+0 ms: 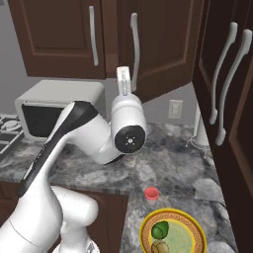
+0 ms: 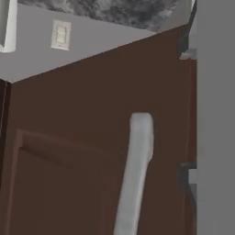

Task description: Pick the avocado and bread from the counter and place them on the plate. Then pick the jam from the cabinet and place it next to the plate. Lastly close the cabinet door.

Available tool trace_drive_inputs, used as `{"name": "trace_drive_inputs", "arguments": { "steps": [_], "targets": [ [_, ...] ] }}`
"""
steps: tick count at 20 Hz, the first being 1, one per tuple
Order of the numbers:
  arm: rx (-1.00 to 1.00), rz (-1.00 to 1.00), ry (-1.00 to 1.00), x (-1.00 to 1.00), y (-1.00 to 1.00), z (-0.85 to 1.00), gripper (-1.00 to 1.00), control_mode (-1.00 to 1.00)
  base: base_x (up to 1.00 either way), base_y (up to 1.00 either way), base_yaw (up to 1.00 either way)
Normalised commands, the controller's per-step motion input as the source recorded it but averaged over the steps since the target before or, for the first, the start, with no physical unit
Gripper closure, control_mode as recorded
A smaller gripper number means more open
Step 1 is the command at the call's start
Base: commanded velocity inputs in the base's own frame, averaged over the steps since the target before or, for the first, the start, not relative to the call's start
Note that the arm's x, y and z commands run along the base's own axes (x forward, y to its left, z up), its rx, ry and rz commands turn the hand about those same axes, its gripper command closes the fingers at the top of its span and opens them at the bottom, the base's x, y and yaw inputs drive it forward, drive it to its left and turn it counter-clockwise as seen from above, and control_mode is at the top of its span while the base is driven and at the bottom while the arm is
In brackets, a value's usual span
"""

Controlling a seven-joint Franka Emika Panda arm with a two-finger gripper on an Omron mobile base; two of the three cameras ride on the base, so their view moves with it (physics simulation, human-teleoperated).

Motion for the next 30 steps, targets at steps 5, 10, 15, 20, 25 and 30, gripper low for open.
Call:
{"name": "trace_drive_inputs", "arguments": {
  "steps": [5, 10, 15, 20, 25, 30],
  "targets": [
    [-0.08, 0.00, 0.01, 0.82, 0.95, 0.00, -1.00, -1.00, 0.00, 0.00, 0.00],
    [0.00, 0.01, 0.00, 0.98, 0.34, 0.00, -1.00, -1.00, 0.00, 0.00, 0.00],
    [0.00, 0.02, 0.00, 1.00, 0.01, 0.00, -1.00, -1.00, 0.00, 0.00, 0.00],
    [0.02, 0.02, 0.01, 1.00, 0.00, 0.00, -1.00, -1.00, 0.00, 0.00, 0.00],
    [0.05, 0.03, 0.00, 1.00, 0.00, 0.00, -1.00, -1.00, 0.00, 0.00, 0.00],
    [0.05, 0.01, 0.00, 0.95, 0.00, 0.00, -1.00, -1.00, 0.00, 0.00, 0.00]
  ]
}}
